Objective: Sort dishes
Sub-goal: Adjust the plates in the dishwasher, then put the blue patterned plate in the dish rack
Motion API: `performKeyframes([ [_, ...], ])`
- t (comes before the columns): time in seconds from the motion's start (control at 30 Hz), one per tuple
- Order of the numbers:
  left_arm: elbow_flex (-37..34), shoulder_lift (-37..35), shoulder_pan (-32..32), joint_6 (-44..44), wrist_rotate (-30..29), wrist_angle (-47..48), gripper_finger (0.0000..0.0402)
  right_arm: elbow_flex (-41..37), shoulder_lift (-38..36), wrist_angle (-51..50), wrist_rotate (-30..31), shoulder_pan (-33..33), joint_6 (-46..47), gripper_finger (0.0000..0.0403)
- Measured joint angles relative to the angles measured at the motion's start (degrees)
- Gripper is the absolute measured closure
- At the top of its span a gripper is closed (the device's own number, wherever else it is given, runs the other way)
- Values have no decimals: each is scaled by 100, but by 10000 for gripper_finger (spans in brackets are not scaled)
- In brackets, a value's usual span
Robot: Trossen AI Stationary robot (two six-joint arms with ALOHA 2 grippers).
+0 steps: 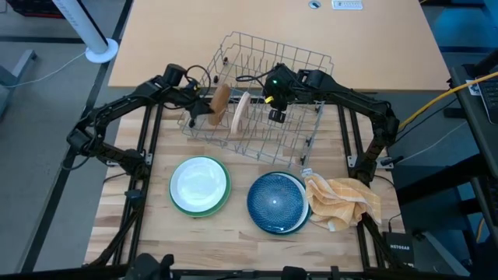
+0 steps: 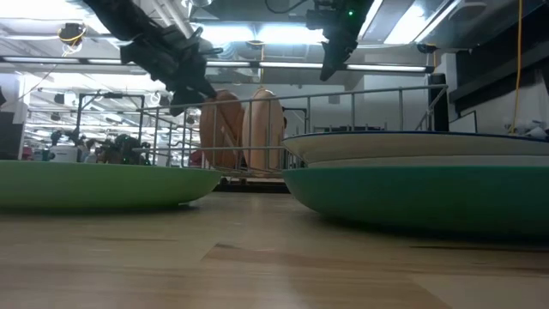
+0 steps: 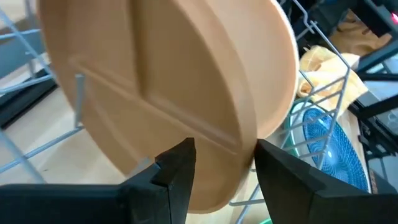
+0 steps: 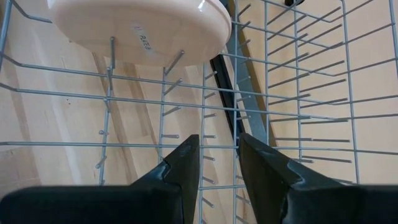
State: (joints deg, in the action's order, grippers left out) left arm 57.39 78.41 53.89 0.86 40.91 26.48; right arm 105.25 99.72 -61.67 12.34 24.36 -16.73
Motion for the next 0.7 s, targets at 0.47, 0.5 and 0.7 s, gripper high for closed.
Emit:
performKeyframes([
  [0.47,0,-813,330,64,-4,12,246,0,0,-31,2,0,-2,286],
  [0.5,0,-905,328,64,-4,27,246,0,0,-31,1,0,-2,286],
  [0.7,4,-1476,61,61,-4,574,246,0,0,-28,0,2,-2,286],
])
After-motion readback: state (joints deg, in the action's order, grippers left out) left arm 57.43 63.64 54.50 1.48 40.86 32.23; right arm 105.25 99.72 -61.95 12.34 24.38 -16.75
